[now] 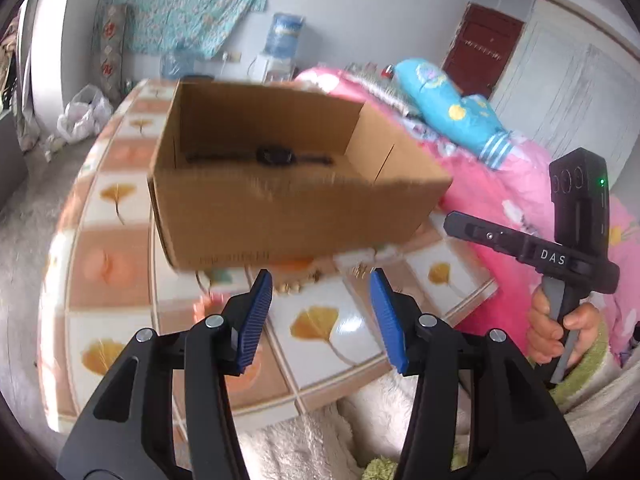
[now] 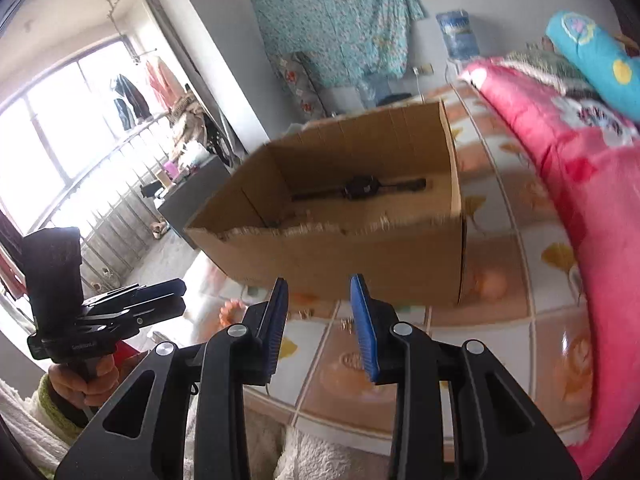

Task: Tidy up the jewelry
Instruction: 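Move both tools back down to the small gold rings on the table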

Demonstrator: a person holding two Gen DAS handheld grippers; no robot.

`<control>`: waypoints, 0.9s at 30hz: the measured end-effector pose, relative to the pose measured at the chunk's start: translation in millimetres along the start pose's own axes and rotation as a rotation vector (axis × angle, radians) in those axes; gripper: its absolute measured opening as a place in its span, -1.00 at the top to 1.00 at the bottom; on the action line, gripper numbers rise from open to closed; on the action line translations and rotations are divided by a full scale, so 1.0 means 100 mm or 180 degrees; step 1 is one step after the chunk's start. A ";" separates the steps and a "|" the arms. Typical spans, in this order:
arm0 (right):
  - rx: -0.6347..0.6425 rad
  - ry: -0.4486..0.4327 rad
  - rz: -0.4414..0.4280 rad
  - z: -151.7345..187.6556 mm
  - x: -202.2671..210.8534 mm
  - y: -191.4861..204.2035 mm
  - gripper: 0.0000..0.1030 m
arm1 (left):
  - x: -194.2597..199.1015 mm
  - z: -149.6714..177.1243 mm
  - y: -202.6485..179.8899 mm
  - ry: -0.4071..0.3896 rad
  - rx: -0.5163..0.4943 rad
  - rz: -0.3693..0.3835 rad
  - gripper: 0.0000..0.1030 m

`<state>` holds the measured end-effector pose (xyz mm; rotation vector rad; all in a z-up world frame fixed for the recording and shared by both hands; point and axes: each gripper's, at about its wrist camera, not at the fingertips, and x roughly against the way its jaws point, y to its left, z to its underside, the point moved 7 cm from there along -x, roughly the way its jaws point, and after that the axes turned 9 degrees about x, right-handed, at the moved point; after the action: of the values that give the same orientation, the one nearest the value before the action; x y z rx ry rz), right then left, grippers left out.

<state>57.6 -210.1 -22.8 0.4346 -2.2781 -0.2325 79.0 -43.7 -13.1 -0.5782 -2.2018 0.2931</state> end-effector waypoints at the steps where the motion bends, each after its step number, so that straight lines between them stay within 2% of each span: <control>1: 0.0001 0.0087 0.0046 0.09 -0.09 0.00 0.37 | -0.08 0.08 0.02 0.0038 0.0016 -0.0054 0.06; 3: 0.0017 0.0206 0.0087 0.21 -0.23 0.03 0.37 | -0.23 0.21 0.02 0.0160 0.0034 -0.0053 0.06; 6: 0.0017 0.0277 -0.0039 0.27 -0.38 0.13 0.38 | -0.43 0.32 0.02 0.0345 0.0085 0.0029 0.09; 10: 0.0052 0.0278 -0.0123 0.23 -0.46 0.23 0.38 | -0.57 0.33 0.05 0.0397 0.0165 0.0084 0.09; 13: 0.0004 0.0307 -0.0176 0.23 -0.51 0.25 0.38 | -0.65 0.37 0.14 0.0448 0.0253 0.0031 0.09; 23: -0.0006 0.0410 -0.0299 0.29 -0.63 0.26 0.38 | -0.59 0.27 0.52 0.0278 0.0462 -0.0213 0.10; 27: 0.0130 0.0428 -0.0350 0.28 -0.70 0.39 0.38 | -0.53 0.24 0.56 0.0217 0.0398 -0.0246 0.10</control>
<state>71.3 -146.7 -77.2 0.5804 -2.1332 -0.2059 106.9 -22.1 -85.5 -0.4274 -2.1175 0.3622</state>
